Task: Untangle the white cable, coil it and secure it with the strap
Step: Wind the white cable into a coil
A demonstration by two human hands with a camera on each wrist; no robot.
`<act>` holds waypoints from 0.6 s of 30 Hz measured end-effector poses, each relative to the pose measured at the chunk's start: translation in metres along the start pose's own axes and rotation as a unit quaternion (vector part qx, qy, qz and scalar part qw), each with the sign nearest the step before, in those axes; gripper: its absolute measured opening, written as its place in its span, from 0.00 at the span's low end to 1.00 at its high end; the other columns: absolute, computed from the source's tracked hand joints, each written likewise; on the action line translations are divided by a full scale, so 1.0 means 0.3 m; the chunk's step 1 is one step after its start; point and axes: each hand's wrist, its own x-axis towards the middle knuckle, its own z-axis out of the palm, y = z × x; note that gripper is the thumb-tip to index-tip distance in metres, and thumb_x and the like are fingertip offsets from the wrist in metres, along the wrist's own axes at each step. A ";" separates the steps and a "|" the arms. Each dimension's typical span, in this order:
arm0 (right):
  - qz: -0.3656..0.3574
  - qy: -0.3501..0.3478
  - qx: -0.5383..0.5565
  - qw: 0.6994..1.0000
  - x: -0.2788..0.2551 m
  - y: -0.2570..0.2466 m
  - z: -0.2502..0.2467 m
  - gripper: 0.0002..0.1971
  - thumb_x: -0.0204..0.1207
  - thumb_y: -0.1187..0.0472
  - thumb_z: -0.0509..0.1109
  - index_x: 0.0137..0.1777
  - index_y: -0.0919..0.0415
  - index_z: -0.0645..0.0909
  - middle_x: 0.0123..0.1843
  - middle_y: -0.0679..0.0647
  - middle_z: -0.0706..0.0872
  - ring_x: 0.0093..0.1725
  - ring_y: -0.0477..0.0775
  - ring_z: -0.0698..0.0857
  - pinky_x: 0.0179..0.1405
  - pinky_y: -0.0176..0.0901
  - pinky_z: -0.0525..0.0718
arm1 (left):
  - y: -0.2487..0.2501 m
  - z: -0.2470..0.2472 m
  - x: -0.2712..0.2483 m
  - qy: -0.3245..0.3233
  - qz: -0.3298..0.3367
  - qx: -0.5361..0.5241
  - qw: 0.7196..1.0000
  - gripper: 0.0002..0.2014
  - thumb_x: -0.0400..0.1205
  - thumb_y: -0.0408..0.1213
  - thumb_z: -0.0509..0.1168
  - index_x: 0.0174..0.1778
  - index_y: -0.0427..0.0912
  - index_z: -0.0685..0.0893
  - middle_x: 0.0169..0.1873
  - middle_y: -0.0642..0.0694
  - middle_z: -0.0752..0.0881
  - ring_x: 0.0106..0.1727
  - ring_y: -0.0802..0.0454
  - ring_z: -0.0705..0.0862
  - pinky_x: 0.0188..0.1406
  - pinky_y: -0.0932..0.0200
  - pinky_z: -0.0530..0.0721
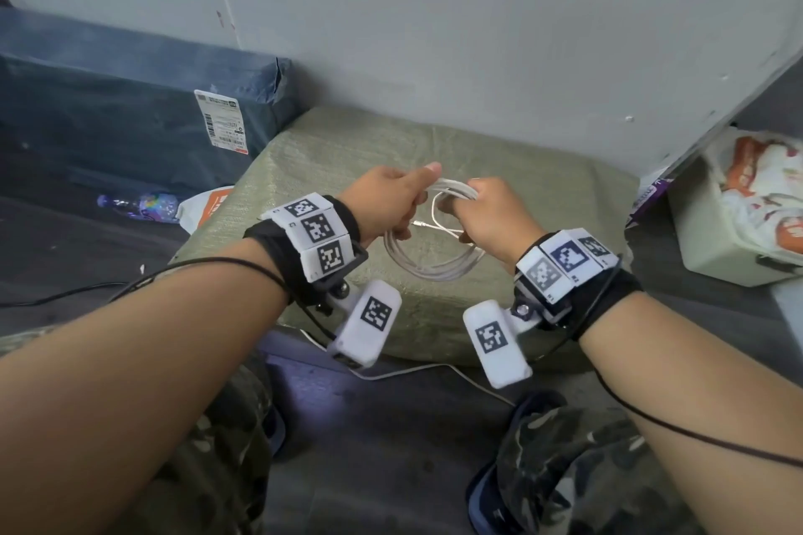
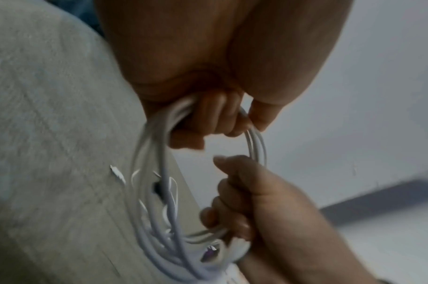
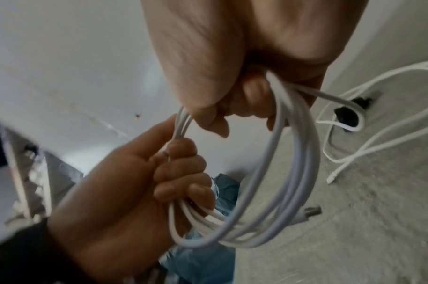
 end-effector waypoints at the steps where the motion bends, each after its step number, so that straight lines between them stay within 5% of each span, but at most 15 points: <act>1: -0.016 -0.002 -0.042 0.999 0.000 -0.001 -0.001 0.11 0.74 0.58 0.69 0.30 0.57 0.78 0.26 0.51 0.77 0.29 0.55 0.79 0.32 0.51 0.81 | -0.001 0.001 0.000 -0.006 0.001 0.019 1.000 0.22 0.83 0.52 0.59 0.26 0.43 0.73 0.13 0.54 0.68 0.17 0.54 0.68 0.29 0.56 0.78; 3: -0.059 -0.011 -0.138 0.989 -0.008 -0.007 -0.003 0.11 0.76 0.57 0.65 0.34 0.56 0.81 0.30 0.53 0.81 0.33 0.55 0.79 0.26 0.43 0.70 | -0.007 0.006 0.000 -0.024 0.006 0.068 0.997 0.23 0.82 0.54 0.59 0.27 0.40 0.78 0.14 0.52 0.72 0.19 0.52 0.73 0.34 0.52 0.81; 6: -0.094 -0.025 -0.163 0.982 -0.021 -0.014 -0.004 0.09 0.76 0.56 0.65 0.38 0.51 0.85 0.33 0.51 0.85 0.34 0.52 0.81 0.31 0.41 0.70 | -0.016 0.013 -0.001 -0.029 0.005 0.085 0.996 0.25 0.81 0.56 0.60 0.26 0.41 0.78 0.14 0.52 0.71 0.17 0.53 0.72 0.32 0.53 0.79; 13: -0.004 -0.007 0.010 1.000 -0.006 -0.001 -0.012 0.10 0.74 0.58 0.70 0.33 0.58 0.79 0.25 0.53 0.78 0.26 0.54 0.80 0.32 0.47 0.79 | -0.006 -0.001 0.002 0.026 0.038 0.015 0.999 0.24 0.83 0.54 0.59 0.23 0.44 0.73 0.17 0.52 0.69 0.18 0.54 0.68 0.34 0.52 0.77; 16: -0.047 -0.015 -0.110 0.993 -0.005 0.004 -0.009 0.13 0.76 0.58 0.65 0.30 0.58 0.77 0.27 0.52 0.78 0.28 0.53 0.78 0.30 0.45 0.73 | 0.001 0.005 -0.003 -0.008 0.009 0.019 1.000 0.24 0.83 0.54 0.59 0.26 0.41 0.76 0.14 0.52 0.71 0.17 0.54 0.70 0.32 0.54 0.81; 18: -0.078 -0.029 -0.178 0.981 -0.013 -0.002 -0.002 0.10 0.77 0.57 0.64 0.37 0.57 0.83 0.33 0.53 0.82 0.33 0.54 0.80 0.35 0.42 0.70 | -0.003 0.015 -0.008 -0.027 -0.003 0.050 0.998 0.25 0.82 0.56 0.59 0.26 0.40 0.78 0.15 0.51 0.71 0.17 0.53 0.72 0.31 0.56 0.81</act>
